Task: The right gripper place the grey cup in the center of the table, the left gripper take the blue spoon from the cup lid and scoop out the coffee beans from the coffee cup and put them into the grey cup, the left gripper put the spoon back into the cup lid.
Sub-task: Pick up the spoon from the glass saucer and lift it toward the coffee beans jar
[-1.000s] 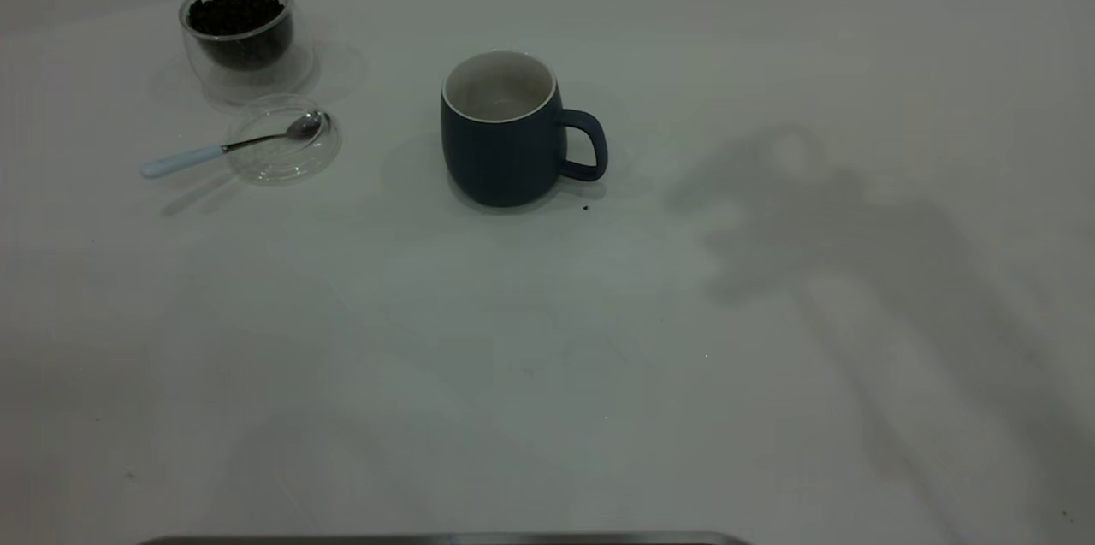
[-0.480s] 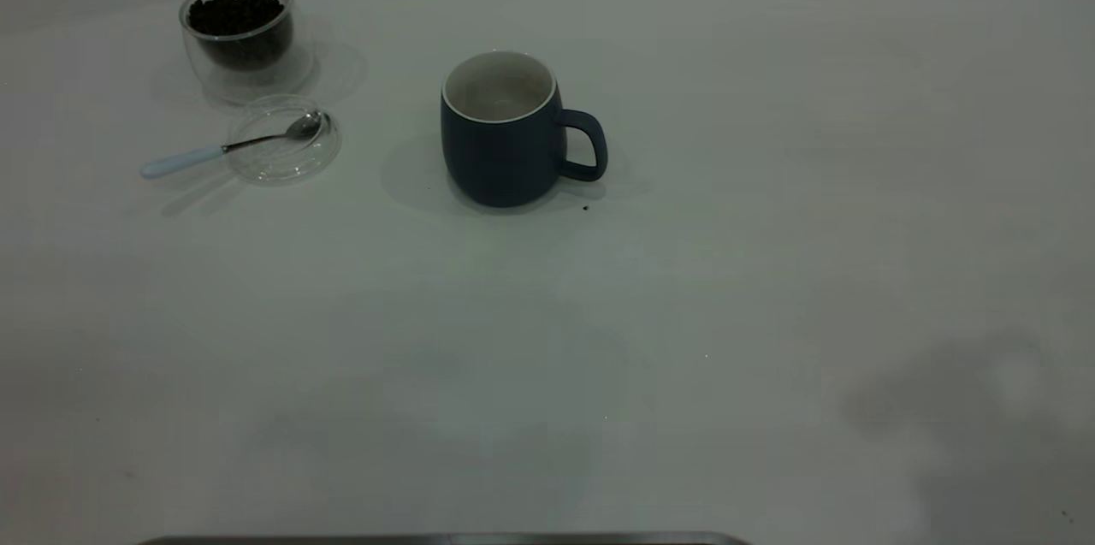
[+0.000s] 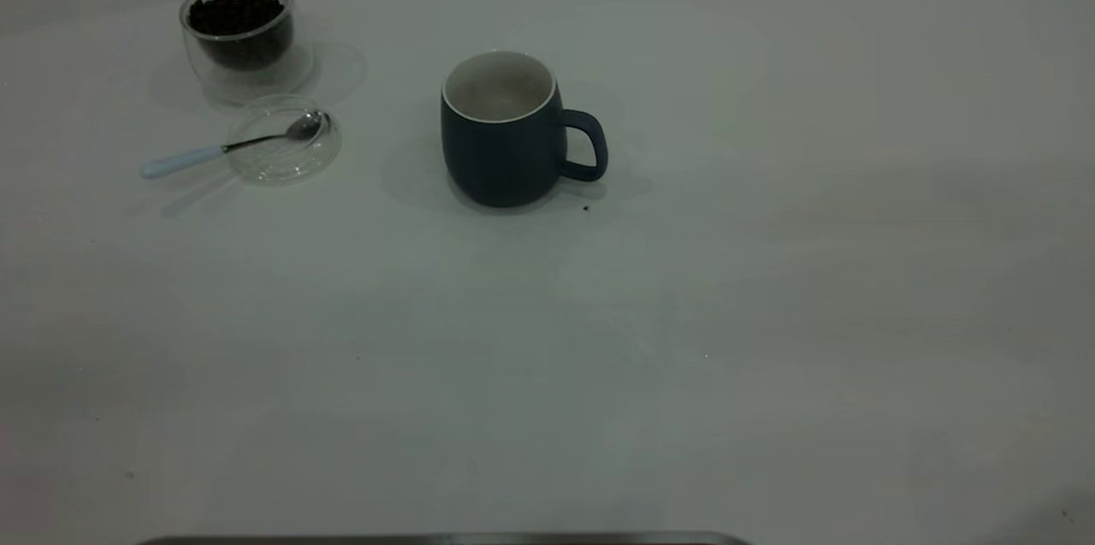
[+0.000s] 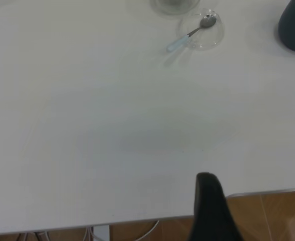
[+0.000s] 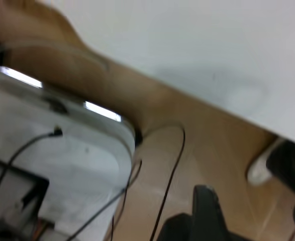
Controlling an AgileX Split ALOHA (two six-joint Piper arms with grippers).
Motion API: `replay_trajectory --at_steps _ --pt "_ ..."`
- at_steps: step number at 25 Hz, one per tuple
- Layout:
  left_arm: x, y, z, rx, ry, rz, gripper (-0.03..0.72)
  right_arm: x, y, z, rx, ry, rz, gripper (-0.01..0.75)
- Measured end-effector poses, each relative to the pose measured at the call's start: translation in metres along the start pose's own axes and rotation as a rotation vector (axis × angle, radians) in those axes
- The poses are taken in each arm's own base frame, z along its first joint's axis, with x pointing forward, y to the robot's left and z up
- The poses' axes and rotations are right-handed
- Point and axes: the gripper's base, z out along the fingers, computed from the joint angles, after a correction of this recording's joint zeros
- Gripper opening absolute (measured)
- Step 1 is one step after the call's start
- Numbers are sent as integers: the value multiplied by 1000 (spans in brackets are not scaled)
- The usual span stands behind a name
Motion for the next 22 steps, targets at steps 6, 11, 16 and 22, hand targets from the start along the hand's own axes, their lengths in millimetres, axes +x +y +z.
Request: replay_trajectory --at_steps 6,11,16,22 --pt "0 0 0 0 0 0 537 12 -6 -13 30 -115 71 460" --pt "0 0 0 0 0 0 537 32 -15 -33 120 -289 231 460" --pt "0 0 0 0 0 0 537 61 -7 -51 203 -513 295 460" --pt "0 0 0 0 0 0 537 90 5 -61 250 -717 285 460"
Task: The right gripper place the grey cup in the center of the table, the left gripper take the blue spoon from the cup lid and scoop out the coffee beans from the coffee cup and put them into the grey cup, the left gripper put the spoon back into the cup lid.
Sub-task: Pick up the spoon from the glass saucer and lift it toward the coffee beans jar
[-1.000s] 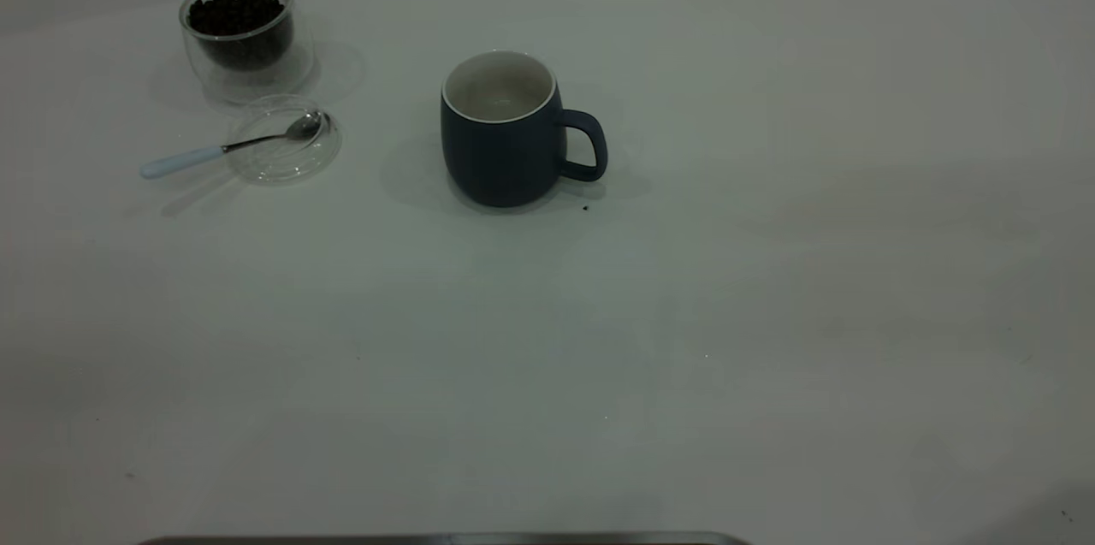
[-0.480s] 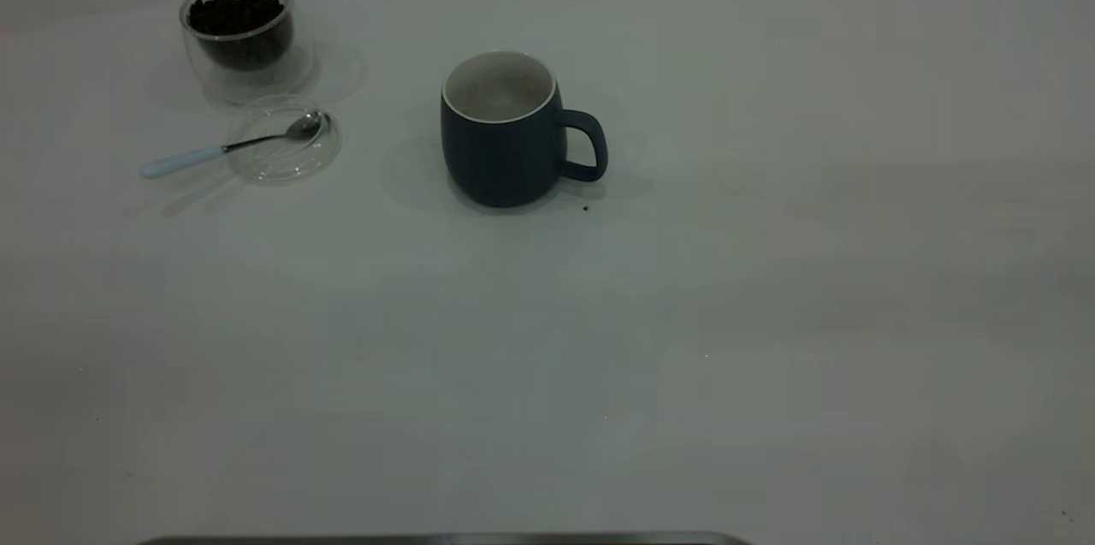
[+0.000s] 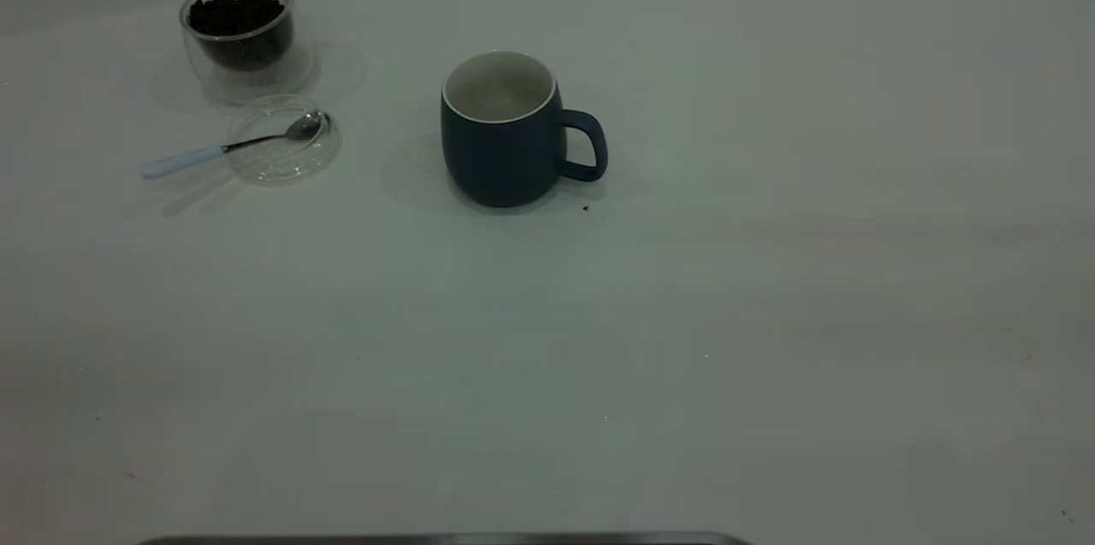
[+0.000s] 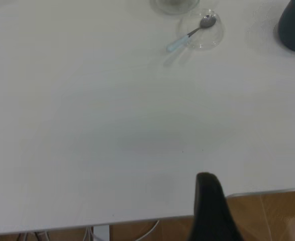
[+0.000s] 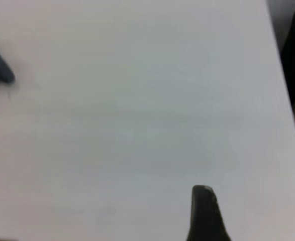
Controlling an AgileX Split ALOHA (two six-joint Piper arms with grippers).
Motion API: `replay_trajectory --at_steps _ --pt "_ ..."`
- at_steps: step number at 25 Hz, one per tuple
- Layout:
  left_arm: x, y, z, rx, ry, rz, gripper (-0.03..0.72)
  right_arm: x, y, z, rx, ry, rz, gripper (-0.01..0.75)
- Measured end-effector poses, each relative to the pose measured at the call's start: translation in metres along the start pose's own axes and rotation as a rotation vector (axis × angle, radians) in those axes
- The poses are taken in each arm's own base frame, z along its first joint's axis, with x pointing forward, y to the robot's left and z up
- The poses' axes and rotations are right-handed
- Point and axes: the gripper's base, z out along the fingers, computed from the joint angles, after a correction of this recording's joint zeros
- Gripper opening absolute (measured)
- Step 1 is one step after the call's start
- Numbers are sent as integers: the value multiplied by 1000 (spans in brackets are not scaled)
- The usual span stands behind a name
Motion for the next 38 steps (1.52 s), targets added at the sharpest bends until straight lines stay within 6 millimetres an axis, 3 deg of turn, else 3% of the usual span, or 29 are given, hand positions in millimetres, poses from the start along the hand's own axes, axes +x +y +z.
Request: replay_trajectory --at_steps 38 --pt "0 0 0 0 0 0 537 1 -2 -1 -36 -6 -48 460"
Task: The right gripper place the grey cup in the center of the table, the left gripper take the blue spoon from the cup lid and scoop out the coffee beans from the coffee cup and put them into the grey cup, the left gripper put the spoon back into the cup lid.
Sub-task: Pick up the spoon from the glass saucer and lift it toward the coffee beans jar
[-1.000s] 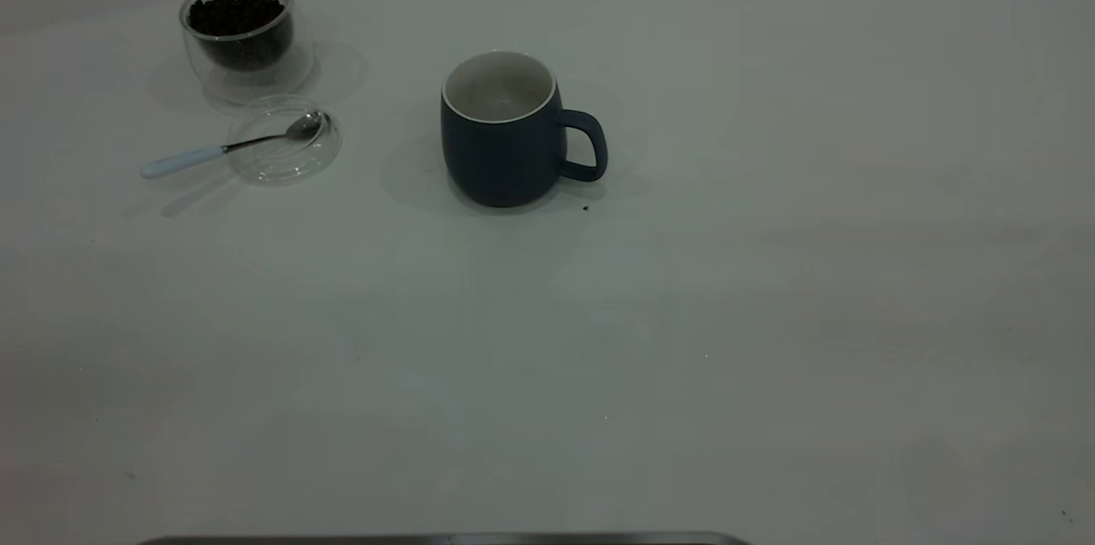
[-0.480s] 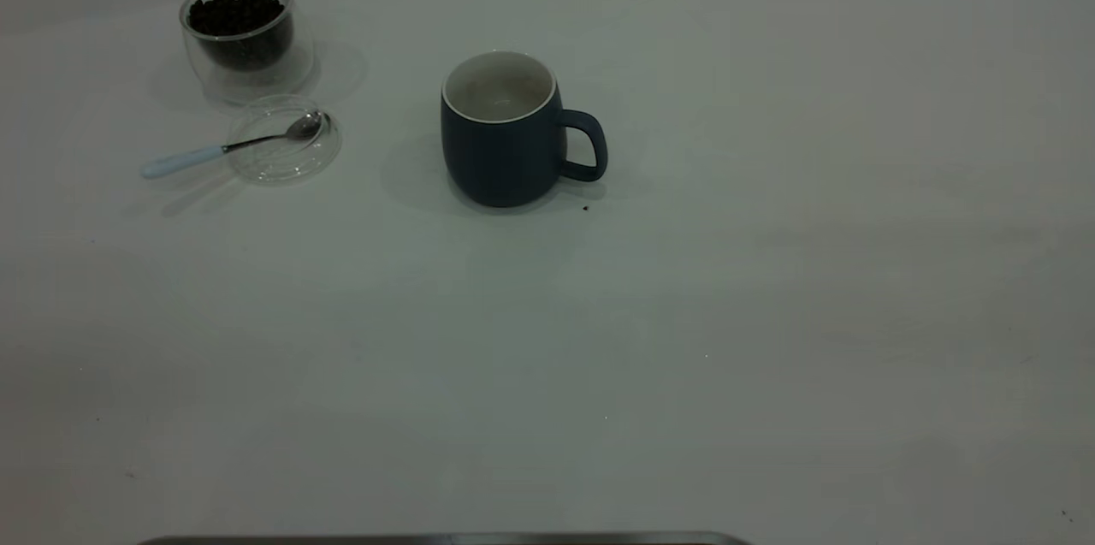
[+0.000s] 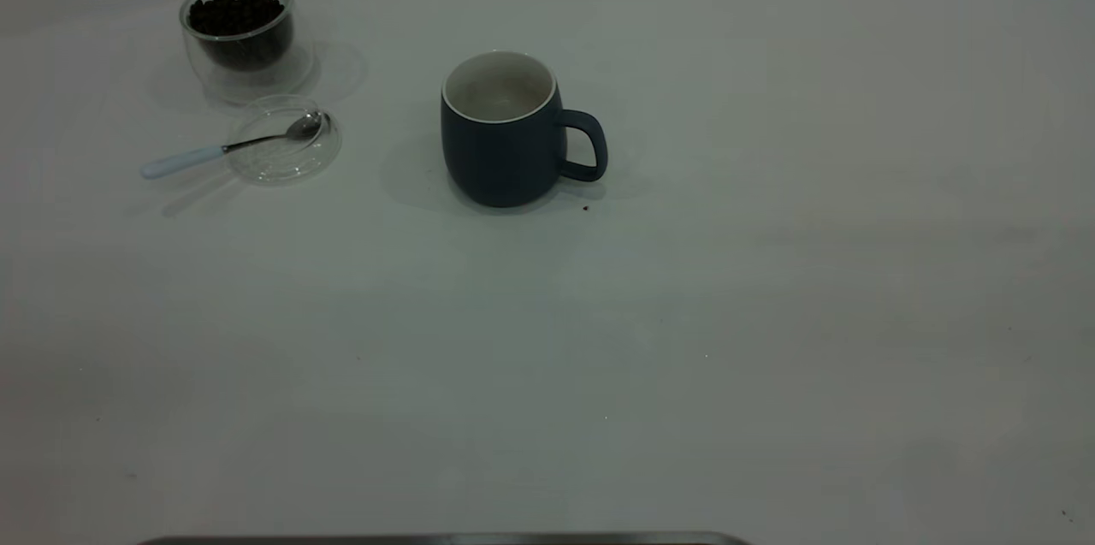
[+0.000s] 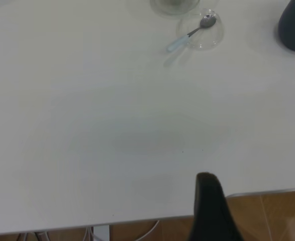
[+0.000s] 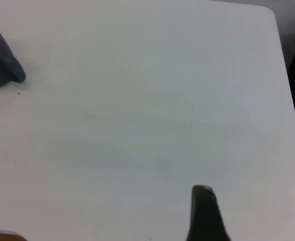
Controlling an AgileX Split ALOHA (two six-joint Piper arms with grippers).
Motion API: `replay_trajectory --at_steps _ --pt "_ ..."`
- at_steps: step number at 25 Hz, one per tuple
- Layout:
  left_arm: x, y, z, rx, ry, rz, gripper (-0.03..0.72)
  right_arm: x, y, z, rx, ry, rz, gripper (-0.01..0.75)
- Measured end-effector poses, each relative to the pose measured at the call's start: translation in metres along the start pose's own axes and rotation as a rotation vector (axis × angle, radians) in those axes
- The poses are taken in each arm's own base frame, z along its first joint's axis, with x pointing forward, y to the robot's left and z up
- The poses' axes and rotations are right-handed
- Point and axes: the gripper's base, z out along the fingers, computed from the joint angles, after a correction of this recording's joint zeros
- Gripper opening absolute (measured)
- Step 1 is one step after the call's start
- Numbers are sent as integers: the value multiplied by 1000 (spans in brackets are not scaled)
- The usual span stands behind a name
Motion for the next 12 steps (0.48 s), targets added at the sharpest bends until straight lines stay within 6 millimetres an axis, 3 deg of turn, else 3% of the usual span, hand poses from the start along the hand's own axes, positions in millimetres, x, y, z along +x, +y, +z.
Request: replay_trajectory --at_steps 12 --pt "-1 2 -1 -18 2 -16 536 0 0 0 0 0 0 460"
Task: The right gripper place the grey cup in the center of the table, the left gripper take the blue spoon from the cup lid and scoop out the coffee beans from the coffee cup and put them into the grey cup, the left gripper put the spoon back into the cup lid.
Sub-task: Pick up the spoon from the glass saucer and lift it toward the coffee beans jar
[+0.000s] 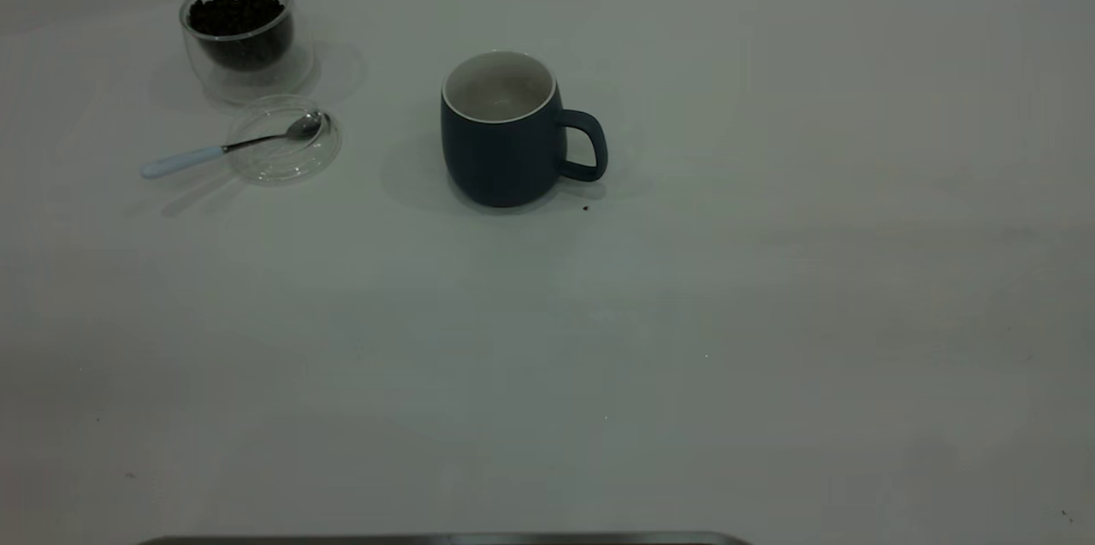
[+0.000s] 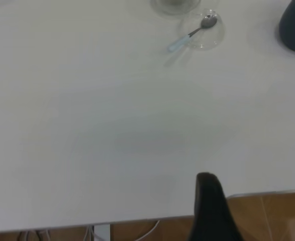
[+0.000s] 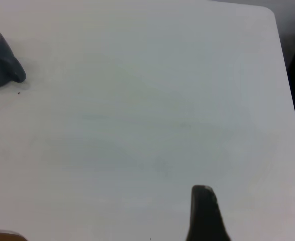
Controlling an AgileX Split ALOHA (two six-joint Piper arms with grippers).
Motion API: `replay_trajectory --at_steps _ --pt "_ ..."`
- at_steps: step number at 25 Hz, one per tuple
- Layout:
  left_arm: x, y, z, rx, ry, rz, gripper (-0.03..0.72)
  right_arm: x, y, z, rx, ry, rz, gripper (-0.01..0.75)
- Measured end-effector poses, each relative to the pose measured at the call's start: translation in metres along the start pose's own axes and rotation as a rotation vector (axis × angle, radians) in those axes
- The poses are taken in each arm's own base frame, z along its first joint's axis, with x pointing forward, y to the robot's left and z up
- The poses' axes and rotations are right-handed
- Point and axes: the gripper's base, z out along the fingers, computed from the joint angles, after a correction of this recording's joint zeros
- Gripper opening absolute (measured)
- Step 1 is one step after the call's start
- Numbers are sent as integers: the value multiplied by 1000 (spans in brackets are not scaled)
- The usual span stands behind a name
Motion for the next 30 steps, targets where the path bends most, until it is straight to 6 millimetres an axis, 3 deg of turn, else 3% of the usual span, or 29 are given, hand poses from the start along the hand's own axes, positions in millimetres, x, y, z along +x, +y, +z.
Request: replay_trajectory --at_steps 4,8,18,24,30 --pt "-14 4 1 -46 78 -132 536 0 0 0 0 0 0 460" --pt "-42 6 10 -61 181 -172 536 0 0 0 0 0 0 460" --pt "-144 17 54 -140 325 -172 536 0 0 0 0 0 0 460" --pt "-206 35 69 -304 308 -95 536 0 0 0 0 0 0 460" --pt "-242 59 96 -552 405 -35 536 0 0 0 0 0 0 460"
